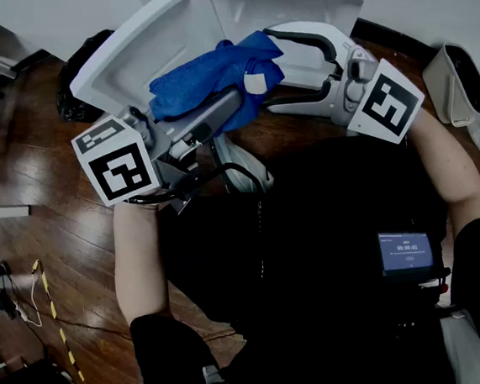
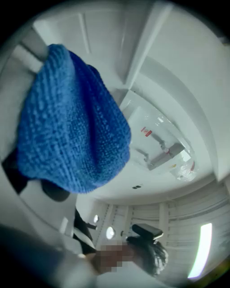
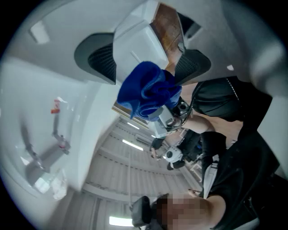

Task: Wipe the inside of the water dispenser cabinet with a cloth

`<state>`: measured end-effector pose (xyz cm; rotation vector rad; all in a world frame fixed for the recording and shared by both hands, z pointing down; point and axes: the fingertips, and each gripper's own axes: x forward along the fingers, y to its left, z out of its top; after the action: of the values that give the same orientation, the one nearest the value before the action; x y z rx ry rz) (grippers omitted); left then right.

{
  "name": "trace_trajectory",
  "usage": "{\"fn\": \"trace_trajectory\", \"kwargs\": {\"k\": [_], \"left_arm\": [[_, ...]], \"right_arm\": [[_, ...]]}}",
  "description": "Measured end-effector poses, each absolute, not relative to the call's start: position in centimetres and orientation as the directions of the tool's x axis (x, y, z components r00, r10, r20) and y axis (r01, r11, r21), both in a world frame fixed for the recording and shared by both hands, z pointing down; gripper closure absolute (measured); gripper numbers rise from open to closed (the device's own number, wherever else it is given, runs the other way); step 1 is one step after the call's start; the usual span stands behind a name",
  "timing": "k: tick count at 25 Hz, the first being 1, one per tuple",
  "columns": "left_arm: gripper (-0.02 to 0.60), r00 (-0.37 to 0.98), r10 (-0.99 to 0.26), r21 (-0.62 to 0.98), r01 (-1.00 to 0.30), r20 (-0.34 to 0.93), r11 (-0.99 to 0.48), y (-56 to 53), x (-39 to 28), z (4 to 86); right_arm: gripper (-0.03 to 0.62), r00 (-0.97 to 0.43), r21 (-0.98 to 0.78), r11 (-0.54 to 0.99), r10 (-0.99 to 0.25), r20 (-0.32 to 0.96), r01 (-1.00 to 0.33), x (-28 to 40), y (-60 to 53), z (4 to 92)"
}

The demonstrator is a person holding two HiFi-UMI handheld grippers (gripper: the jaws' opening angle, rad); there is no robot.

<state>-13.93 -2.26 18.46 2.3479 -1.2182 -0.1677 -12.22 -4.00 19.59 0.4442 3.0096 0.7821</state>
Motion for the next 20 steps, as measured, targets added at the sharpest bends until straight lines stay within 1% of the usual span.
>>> {"fn": "trace_trajectory", "kwargs": {"k": [3,5,8,10,12,13,16,18,20], "left_arm": [[0.425,0.720,-0.694,0.596,-0.569,0.028,-0.566,-1.5,-11.9,17.7],[0.425,0.792,-0.611,0.634,-0.464,-0.016,-0.619,-0.6,-10.6,17.4],[0.422,0.857,-0.515,0.638,-0.385,-0.021,-0.667,0.9,-9.4,17.6],[0.422,0.881,-0.472,0.652,-0.349,-0.015,-0.673,2.0,-9.1,18.0],[0.422,0.898,-0.439,0.671,-0.317,-0.016,-0.671,2.6,-8.9,18.2],[0.422,0.905,-0.424,0.681,-0.299,-0.018,-0.669,2.8,-8.7,18.2],[0.410,0.928,-0.368,0.713,-0.220,-0.057,-0.666,4.5,-7.6,18.8],[0.373,0.937,-0.338,0.706,-0.179,-0.091,-0.685,5.8,-6.8,19.0],[0.283,0.937,-0.328,0.667,-0.169,-0.120,-0.726,6.3,-6.5,18.7]], "right_arm": [[0.174,-0.919,0.592,0.713,0.371,0.136,0.375,-12.0,-1.0,18.7],[0.175,-0.883,0.652,0.623,0.437,0.169,0.433,-12.5,1.3,18.1],[0.174,-0.816,0.716,0.467,0.519,0.254,0.519,-13.1,4.8,18.1],[0.178,-0.772,0.717,0.396,0.553,0.313,0.574,-13.1,6.7,18.6],[0.214,-0.723,0.672,0.380,0.598,0.345,0.635,-13.0,7.6,19.2],[0.244,-0.699,0.641,0.385,0.624,0.349,0.664,-12.7,8.0,19.5],[0.303,-0.667,0.573,0.421,0.670,0.327,0.704,-11.7,10.0,20.4],[0.363,-0.691,0.577,0.453,0.660,0.296,0.680,-11.2,11.1,20.9],[0.424,-0.753,0.646,0.475,0.609,0.249,0.597,-11.2,11.2,21.1]]}}
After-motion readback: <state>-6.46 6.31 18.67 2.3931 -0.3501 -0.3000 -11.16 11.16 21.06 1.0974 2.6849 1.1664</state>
